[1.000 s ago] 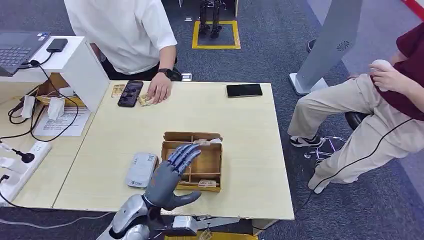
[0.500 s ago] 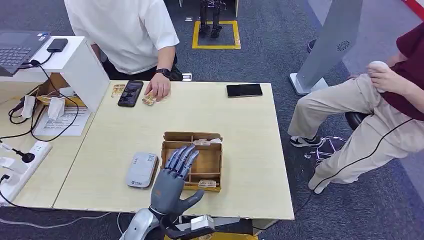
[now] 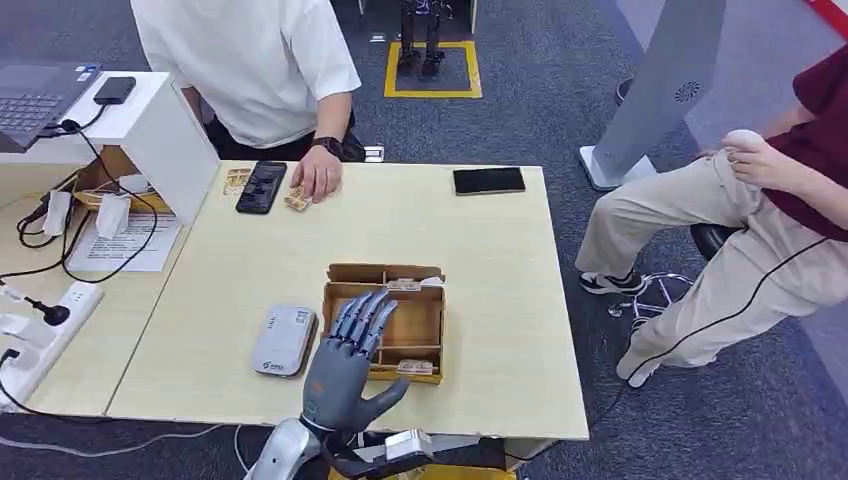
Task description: Pass the card to the sensor for recognition and then transmit it.
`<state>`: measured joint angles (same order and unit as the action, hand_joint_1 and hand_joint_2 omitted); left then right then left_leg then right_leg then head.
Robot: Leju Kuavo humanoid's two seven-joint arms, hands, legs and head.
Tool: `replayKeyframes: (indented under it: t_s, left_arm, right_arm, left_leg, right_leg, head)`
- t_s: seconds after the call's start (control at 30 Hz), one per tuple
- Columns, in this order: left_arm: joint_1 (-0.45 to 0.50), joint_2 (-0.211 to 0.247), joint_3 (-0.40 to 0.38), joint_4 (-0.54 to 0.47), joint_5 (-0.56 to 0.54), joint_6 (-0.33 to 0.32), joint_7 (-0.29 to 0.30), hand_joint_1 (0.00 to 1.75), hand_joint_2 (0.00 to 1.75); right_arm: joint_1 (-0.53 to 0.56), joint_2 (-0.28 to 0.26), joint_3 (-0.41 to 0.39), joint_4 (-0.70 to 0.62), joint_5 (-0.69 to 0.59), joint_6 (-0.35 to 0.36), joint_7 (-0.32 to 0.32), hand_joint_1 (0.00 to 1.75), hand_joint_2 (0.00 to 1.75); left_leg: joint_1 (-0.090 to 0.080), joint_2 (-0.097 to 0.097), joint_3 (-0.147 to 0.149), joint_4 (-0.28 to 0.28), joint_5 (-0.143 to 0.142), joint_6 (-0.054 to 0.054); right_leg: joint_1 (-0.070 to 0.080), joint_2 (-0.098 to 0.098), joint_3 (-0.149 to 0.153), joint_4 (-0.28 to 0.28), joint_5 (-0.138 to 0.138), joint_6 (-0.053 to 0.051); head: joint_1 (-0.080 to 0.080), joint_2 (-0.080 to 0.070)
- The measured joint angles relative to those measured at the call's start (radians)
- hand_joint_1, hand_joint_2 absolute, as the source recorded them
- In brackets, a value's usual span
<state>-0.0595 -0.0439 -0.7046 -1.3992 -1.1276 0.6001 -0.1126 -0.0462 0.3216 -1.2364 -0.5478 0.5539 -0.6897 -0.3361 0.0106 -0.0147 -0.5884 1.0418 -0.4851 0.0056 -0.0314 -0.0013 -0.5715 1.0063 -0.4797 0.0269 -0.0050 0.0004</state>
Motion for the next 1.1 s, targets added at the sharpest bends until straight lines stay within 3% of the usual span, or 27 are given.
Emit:
replayKeyframes:
  t_s: [0.97,1.1]
  left_arm:
    - [0.005,-0.068,0.087,0.111,-0.142,0.034,0.107,0.0,1.75]
    - [0.009,-0.074,0.106,0.112,-0.24,0.058,0.157,0.0,1.75]
  right_arm:
    - [-0.002,0.0,0.017,-0.003,-0.031,0.0,0.012,0.0,1.75]
    - [-0.001,0.0,0.006,-0.003,-0.026,0.0,0.006,0.0,1.75]
  left_leg:
    - [0.0,0.0,0.0,0.0,0.0,0.0]
    - [0.0,0.0,0.0,0.0,0.0,0.0]
  right_leg:
    - [0.0,0.0,0.0,0.0,0.0,0.0]
    - [0.0,0.0,0.0,0.0,0.0,0.0]
  head:
    - [0.0,0.0]
    - [0.0,0.0]
